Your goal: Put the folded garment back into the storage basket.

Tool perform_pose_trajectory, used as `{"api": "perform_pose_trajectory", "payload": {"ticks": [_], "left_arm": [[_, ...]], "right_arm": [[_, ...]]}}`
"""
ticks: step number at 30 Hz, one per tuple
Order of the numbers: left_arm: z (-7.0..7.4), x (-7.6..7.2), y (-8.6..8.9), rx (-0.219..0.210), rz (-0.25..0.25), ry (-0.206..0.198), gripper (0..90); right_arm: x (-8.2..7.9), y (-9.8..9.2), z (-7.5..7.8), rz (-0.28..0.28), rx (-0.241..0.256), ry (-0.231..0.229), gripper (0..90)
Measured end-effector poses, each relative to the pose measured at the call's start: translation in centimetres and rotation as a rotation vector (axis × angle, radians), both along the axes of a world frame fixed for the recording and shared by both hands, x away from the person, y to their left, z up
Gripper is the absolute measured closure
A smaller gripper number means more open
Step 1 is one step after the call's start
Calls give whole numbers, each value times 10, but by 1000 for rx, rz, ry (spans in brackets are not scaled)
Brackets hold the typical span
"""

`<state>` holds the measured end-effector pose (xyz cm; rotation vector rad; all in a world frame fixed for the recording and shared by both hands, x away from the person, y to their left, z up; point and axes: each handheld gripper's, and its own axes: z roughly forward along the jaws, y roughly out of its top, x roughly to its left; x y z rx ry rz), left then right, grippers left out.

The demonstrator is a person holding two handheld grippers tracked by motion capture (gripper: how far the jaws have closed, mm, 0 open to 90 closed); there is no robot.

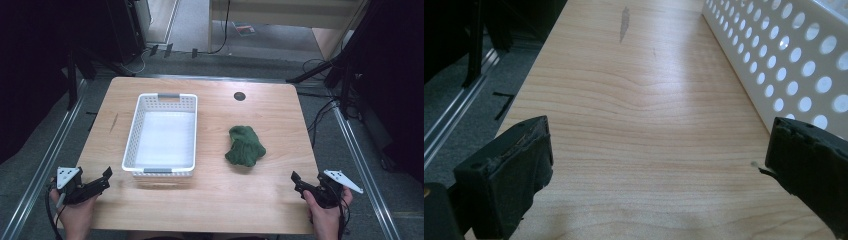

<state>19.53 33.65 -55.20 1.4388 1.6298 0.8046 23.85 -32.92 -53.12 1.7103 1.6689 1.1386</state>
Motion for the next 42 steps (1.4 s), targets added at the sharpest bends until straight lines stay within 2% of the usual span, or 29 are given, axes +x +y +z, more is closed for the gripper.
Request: {"api": "perform_pose_trajectory", "payload": {"ticks": [3,4,6,7,8,11,12,13,17,18,19,20,22,24,30,34,36,42], "left_arm": [[0,0,0,1,1,1,0],[0,0,0,1,1,1,0],[0,0,0,3,2,2,0],[0,0,0,3,2,1,0],[0,0,0,1,2,-1,0],[0,0,0,2,3,1,0],[0,0,0,2,3,1,0],[0,0,0,0,2,-2,0],[0,0,0,-2,1,-3,0],[0,0,0,-2,3,-5,0],[0,0,0,-2,2,-5,0],[0,0,0,-2,0,-3,0],[0,0,0,-1,0,-2,0],[0,0,0,-2,-1,-3,0],[0,0,0,-2,-3,-6,0],[0,0,0,-4,-3,-6,0],[0,0,0,-4,-4,-6,0],[0,0,0,-5,-4,-5,0]], "right_arm": [[2,5,2,15,-3,-5,40],[5,11,6,21,-3,-6,98],[7,15,9,40,9,0,97],[10,22,13,62,-5,8,102],[11,26,15,61,-10,0,126],[14,34,19,72,-13,-14,121],[17,41,22,59,-35,-8,136],[22,51,27,62,-46,-2,130],[30,63,32,90,-13,2,107],[35,73,34,88,-13,16,95],[35,73,34,88,-13,16,95],[40,80,36,92,2,35,88],[43,84,37,111,-1,50,64],[50,96,38,138,-10,70,44],[61,112,42,145,-19,75,35],[73,122,44,154,-24,102,26],[79,126,46,144,-35,111,35],[92,137,48,131,-23,130,51]]}}
